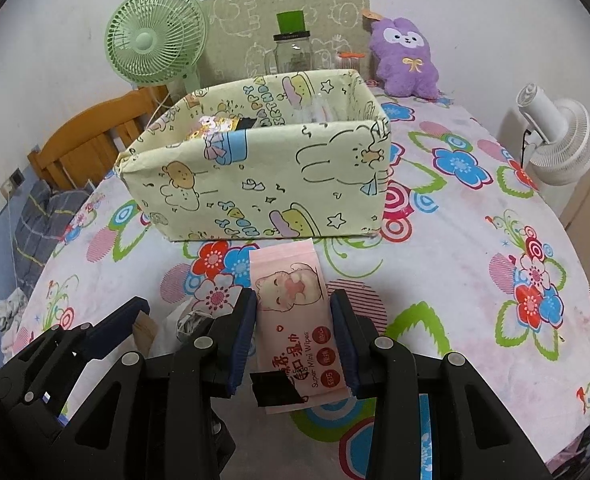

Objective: Organize soft objects
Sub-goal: 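Grasp the beige sock with the left gripper while the right gripper grasps the pink wipes pack, then lift and carry the sock and wipes pack over the fabric box with both grippers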

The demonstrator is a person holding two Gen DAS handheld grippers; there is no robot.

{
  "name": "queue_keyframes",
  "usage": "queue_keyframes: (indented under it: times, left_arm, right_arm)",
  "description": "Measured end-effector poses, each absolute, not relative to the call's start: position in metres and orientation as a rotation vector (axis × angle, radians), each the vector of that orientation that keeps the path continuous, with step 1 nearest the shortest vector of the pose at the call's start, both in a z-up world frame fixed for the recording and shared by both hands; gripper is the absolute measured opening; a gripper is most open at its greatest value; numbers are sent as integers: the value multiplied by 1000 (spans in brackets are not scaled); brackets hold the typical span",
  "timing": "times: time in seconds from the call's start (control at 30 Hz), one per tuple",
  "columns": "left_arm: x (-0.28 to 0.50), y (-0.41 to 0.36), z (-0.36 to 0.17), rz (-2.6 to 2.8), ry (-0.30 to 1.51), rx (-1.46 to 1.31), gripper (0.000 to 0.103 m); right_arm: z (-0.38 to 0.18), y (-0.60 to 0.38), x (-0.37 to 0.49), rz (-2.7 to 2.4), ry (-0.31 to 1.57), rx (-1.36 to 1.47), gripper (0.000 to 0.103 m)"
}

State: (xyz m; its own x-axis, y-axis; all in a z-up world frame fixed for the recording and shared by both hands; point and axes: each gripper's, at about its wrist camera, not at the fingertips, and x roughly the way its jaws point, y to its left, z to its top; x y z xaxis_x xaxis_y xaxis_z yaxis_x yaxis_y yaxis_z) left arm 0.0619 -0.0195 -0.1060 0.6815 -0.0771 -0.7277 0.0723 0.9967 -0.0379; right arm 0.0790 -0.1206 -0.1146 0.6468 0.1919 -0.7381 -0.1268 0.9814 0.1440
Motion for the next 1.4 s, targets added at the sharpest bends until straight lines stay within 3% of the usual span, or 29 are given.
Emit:
queue_keyframes:
  times: [0.87,1.03,1.13,1.4]
  left_arm:
    - [72,-20,-126,-102,865,-15,54]
    - [75,-18,-130,-155,886,-65,39]
    - [75,-20,-130,-194,892,-85,20]
    - [73,-23,-126,-181,869,-71,12]
  right_arm:
    - [-131,-123,86,176,896,90,41]
    - [-134,-122,89,174,904,89,41]
    - [-135,-122,92,167,905,87,41]
    - [-134,-122,94,161,907,86,42]
